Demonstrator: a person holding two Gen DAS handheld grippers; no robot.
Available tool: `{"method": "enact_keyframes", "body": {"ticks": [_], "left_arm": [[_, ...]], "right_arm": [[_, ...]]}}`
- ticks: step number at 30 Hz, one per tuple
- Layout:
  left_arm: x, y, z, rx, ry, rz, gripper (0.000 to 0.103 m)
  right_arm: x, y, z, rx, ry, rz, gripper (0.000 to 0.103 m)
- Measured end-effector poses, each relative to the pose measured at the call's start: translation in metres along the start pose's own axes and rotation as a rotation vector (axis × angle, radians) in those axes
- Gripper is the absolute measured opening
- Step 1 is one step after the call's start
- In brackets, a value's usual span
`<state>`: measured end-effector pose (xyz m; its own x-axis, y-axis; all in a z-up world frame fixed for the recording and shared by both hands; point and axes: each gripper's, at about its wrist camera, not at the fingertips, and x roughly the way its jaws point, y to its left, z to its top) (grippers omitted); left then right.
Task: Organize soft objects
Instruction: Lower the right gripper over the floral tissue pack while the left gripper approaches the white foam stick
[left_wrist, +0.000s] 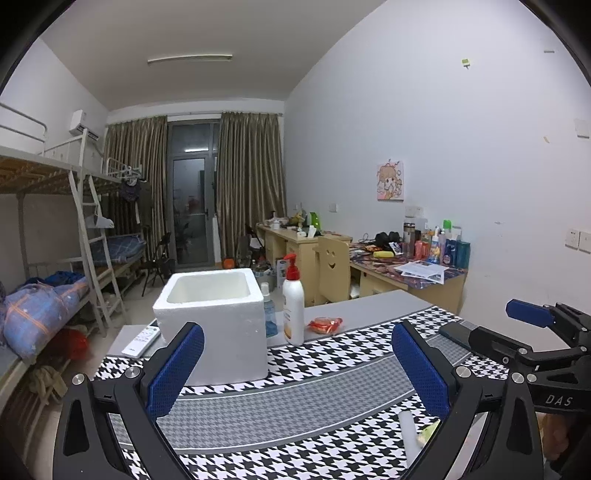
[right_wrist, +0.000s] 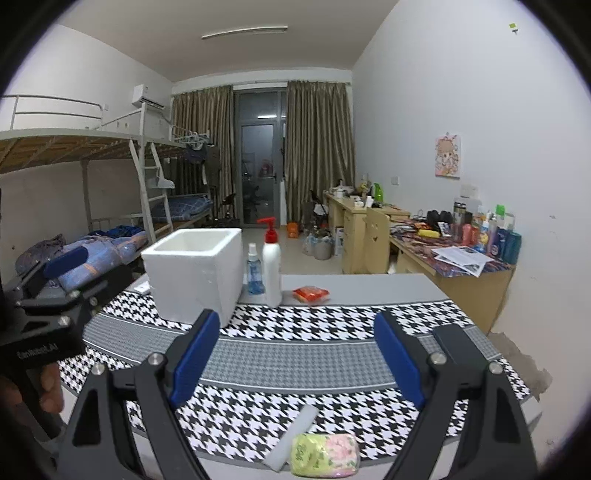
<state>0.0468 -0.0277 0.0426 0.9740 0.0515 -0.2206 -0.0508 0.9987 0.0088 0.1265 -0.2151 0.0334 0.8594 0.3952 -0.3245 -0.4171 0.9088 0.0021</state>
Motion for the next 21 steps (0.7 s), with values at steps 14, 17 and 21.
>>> {"method": "enact_keyframes", "body": {"ticks": [14,17,21], "left_arm": [[0.020,-0.021,-0.026,0.007,0.083,-0.099,0.102],[0.024,-0.023,-0.032,-0.004,0.105,-0.115,0.102],[0.026,-0.026,-0.038,-0.004,0.120,-0.136,0.102]], "right_arm": [[-0.001,-0.022,-0.034,0.068,0.055,-0.049,0.088],[-0.001,-0.024,-0.039,0.071,0.070,-0.063,0.088],[0.000,-0.026,-0.045,0.076,0.089,-0.072,0.088]]}}
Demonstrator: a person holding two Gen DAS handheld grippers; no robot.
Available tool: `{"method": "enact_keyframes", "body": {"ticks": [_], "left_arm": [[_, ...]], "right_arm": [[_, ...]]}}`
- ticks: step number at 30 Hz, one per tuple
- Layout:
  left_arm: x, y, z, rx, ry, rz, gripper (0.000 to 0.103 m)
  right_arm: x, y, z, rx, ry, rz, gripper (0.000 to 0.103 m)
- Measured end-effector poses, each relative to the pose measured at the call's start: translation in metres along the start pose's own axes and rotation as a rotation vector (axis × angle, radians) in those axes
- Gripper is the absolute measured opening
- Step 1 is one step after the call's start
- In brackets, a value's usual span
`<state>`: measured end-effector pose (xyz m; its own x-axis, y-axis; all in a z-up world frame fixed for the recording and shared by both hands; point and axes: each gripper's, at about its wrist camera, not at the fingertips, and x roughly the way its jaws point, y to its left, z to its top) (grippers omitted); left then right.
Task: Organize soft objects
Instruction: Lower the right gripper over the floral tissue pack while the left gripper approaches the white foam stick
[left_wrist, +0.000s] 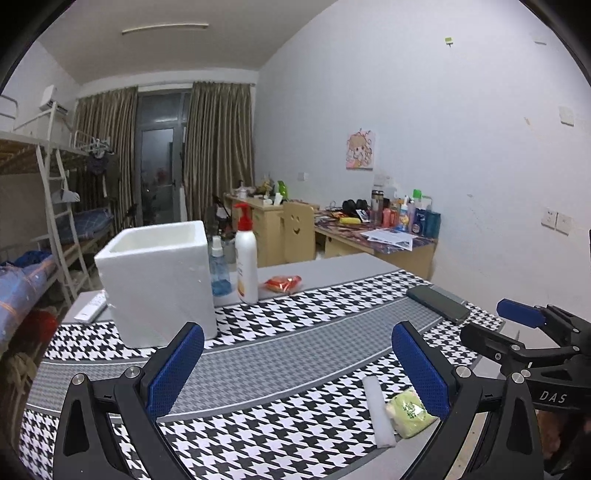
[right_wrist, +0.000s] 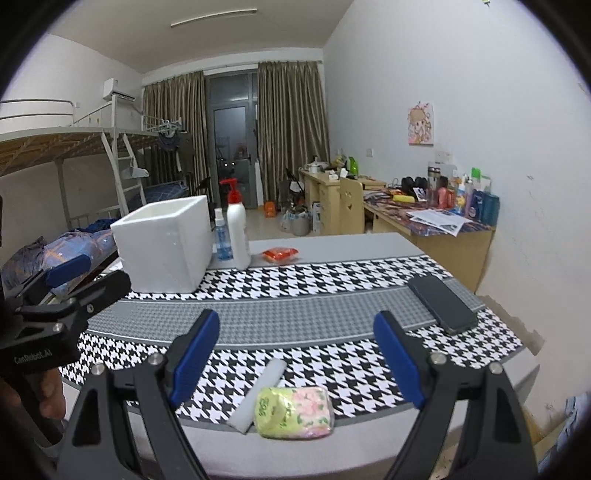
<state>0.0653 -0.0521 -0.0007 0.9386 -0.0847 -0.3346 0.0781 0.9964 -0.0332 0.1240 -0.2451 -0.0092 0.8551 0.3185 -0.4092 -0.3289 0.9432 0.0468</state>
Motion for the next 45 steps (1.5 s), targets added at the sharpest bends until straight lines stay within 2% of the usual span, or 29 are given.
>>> {"method": "enact_keyframes", "body": {"ticks": [9,28,45], "left_arm": [[0.019,-0.005,-0.015,-0.009,0.072,-0.042,0.102],[0.048,-0.009,-0.036,0.007,0.164,-0.054,0.102],[0.069,-0.012,-0.051,0.020,0.235,-0.065,0.102]], "right_arm": [[0.006,-0.009,-0.016,0.031,0.044,-0.015,0.088],[0.046,-0.013,-0.057,0.062,0.205,0.004,0.090],[0.065,-0.011,-0.070,0.070,0.278,0.026,0.091]]}}
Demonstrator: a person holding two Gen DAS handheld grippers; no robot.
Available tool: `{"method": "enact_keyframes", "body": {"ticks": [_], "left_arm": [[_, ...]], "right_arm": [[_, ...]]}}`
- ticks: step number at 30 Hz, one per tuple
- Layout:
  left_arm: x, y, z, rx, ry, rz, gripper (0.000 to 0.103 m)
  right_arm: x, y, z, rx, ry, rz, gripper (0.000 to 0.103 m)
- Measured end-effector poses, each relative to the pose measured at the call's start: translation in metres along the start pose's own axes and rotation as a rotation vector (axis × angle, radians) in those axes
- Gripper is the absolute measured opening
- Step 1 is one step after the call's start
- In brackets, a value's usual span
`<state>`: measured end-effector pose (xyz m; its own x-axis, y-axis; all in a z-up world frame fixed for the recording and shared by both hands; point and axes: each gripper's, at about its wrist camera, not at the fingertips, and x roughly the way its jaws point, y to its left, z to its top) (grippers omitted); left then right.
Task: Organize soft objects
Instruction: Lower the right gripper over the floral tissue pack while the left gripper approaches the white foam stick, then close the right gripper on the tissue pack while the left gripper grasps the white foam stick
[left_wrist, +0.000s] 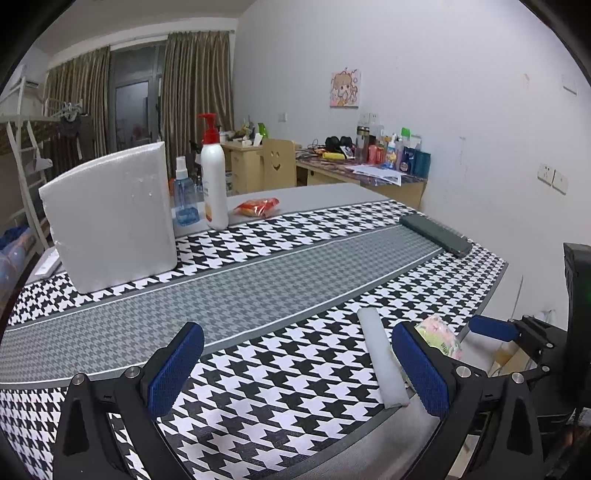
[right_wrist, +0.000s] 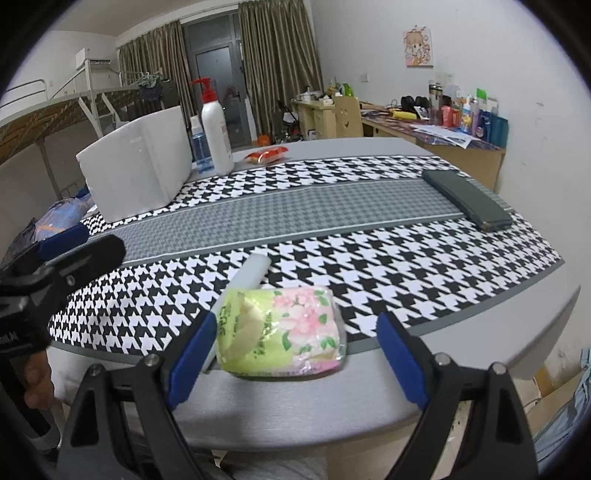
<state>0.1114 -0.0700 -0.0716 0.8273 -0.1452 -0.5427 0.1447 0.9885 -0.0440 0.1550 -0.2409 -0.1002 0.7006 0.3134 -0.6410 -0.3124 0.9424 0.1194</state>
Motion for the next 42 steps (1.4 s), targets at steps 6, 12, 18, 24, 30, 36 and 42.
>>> {"method": "enact_keyframes", "body": {"ticks": [6,12,18,24,30,36,42], "left_arm": [[0.009,0.001,-0.004,-0.003,0.037,-0.009,0.102],[0.019,0.001,-0.008,-0.008,0.080,-0.016,0.102],[0.022,0.000,-0.010,-0.012,0.095,-0.019,0.102],[0.026,-0.004,-0.011,-0.002,0.112,-0.028,0.102],[0.030,-0.009,-0.011,0.013,0.122,-0.034,0.102],[0.031,-0.014,-0.011,0.021,0.129,-0.039,0.102],[0.033,-0.020,-0.010,0.036,0.133,-0.046,0.102]], "right_arm": [[0.009,0.000,-0.003,0.001,0.030,0.015,0.091],[0.014,0.000,-0.004,0.003,0.052,0.024,0.091],[0.014,0.001,-0.007,-0.003,0.063,0.045,0.091],[0.012,0.001,-0.009,-0.011,0.058,0.050,0.083],[0.010,-0.002,-0.011,-0.025,0.050,0.048,0.076],[0.008,-0.004,-0.012,-0.038,0.040,0.040,0.065],[0.002,-0.012,-0.010,-0.003,0.029,0.057,0.064]]}}
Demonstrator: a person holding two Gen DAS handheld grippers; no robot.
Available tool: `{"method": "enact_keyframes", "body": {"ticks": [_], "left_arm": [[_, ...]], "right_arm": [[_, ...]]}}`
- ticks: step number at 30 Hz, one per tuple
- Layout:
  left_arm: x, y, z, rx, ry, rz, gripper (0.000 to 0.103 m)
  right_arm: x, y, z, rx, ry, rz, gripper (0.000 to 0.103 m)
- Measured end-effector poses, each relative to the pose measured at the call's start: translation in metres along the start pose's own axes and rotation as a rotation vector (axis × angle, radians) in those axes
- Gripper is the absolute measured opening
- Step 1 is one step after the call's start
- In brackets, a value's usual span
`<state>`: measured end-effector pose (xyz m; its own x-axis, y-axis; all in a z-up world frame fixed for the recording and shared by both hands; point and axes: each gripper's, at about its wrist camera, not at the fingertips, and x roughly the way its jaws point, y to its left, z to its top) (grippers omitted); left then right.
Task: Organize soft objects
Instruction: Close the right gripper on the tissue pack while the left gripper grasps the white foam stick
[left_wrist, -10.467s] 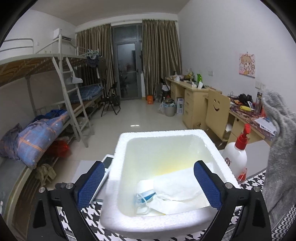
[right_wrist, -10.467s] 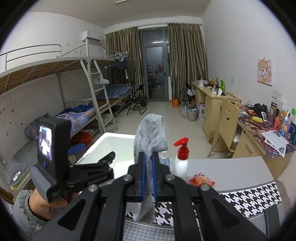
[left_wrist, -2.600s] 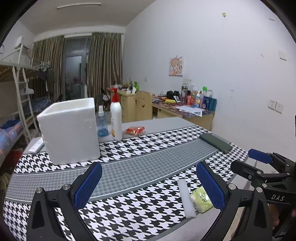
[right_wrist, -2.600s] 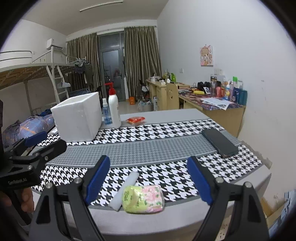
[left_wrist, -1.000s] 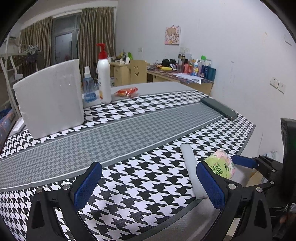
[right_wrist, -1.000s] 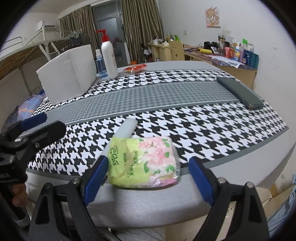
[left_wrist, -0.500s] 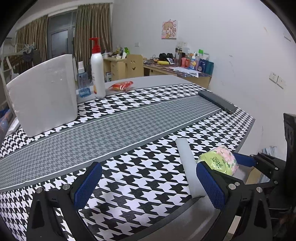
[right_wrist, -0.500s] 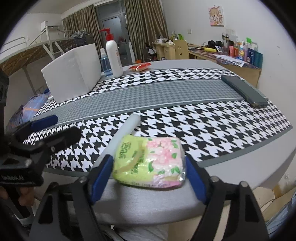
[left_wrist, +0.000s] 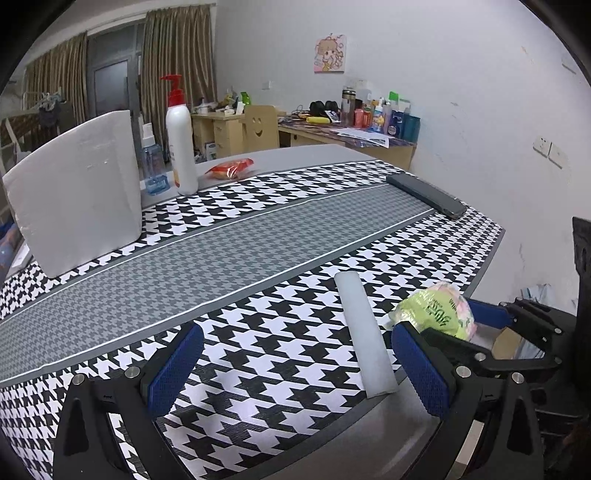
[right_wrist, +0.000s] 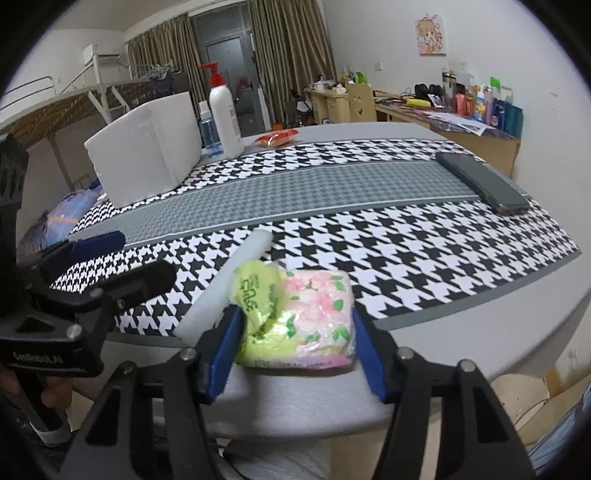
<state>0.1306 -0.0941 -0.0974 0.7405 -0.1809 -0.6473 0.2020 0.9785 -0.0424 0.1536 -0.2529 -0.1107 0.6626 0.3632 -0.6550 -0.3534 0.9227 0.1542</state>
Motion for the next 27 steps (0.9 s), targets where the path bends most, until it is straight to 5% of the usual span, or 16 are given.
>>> {"method": "enact_keyframes", "body": {"ticks": [15,27], "left_arm": [[0.011,-0.016,0.000,0.032,0.029,-0.017,0.101],[0.032,-0.032,-0.005,0.066,0.106,-0.014,0.067]], "right_arm": [[-0.015,-0.019,0.003,0.034,-0.041,-0.036,0.064],[-0.025,-0.024,0.003,0.053,-0.067,-0.044,0.064]]}}
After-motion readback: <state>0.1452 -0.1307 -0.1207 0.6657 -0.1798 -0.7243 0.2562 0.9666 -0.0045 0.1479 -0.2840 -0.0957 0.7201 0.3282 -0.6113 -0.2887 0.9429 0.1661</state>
